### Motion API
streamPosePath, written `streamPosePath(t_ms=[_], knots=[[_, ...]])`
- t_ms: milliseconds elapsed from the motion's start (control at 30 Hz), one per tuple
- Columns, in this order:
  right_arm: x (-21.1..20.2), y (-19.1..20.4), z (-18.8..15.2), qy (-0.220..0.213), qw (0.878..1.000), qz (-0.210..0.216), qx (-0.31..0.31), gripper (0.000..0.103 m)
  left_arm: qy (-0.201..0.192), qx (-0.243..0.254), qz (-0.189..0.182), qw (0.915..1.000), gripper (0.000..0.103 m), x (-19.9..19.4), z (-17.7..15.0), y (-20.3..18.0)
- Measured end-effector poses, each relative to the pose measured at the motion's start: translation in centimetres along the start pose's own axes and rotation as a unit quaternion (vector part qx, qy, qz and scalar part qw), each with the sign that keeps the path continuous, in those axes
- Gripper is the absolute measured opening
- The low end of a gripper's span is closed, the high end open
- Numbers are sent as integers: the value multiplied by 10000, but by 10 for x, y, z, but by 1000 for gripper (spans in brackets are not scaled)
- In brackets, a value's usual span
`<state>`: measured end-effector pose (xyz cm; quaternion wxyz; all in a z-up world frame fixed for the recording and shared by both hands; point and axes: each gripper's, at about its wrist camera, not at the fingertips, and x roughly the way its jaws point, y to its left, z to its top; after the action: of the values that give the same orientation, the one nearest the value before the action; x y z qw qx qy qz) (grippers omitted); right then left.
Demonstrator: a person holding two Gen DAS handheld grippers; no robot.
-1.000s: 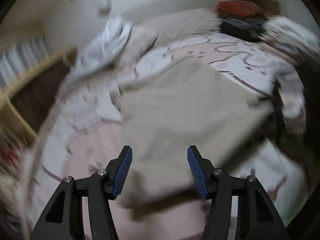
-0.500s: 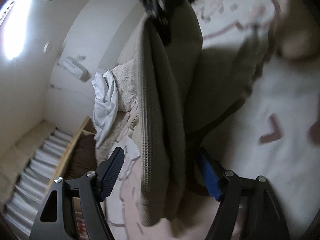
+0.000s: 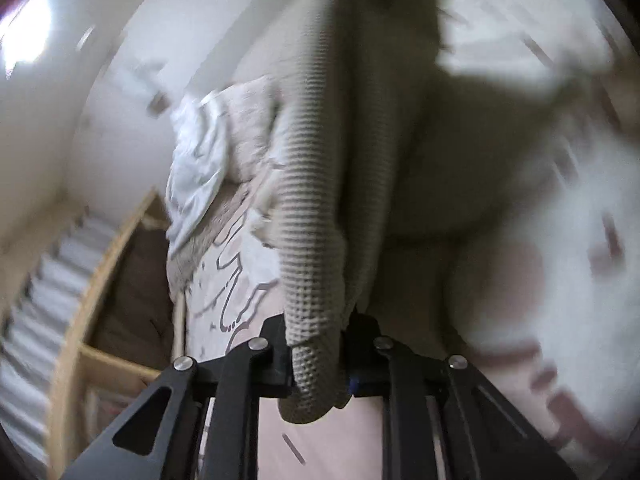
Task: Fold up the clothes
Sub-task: 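Grasp the folded shirt ends with the right tool while the left tool grasps the other end, then lift the folded shirt with both tools and carry it toward the clothes stack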
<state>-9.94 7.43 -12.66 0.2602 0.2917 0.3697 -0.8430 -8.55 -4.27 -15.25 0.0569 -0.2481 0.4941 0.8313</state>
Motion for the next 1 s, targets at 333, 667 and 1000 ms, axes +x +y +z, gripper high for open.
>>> streamPosePath(t_ms=[333,667,1000], knots=[[-33,-129,59,-233,9855,-1662,-245,10,-669,-2026,26,9770,17,16,129,174],[-140,-297,58,-20,9357,-3521,-201,10,-1822,-2729,-778,9414,17,-19,304,232],[-200,-429,-56,1041,8810,-4614,138,10,-2476,-2609,-1549,9201,17,-33,479,175]])
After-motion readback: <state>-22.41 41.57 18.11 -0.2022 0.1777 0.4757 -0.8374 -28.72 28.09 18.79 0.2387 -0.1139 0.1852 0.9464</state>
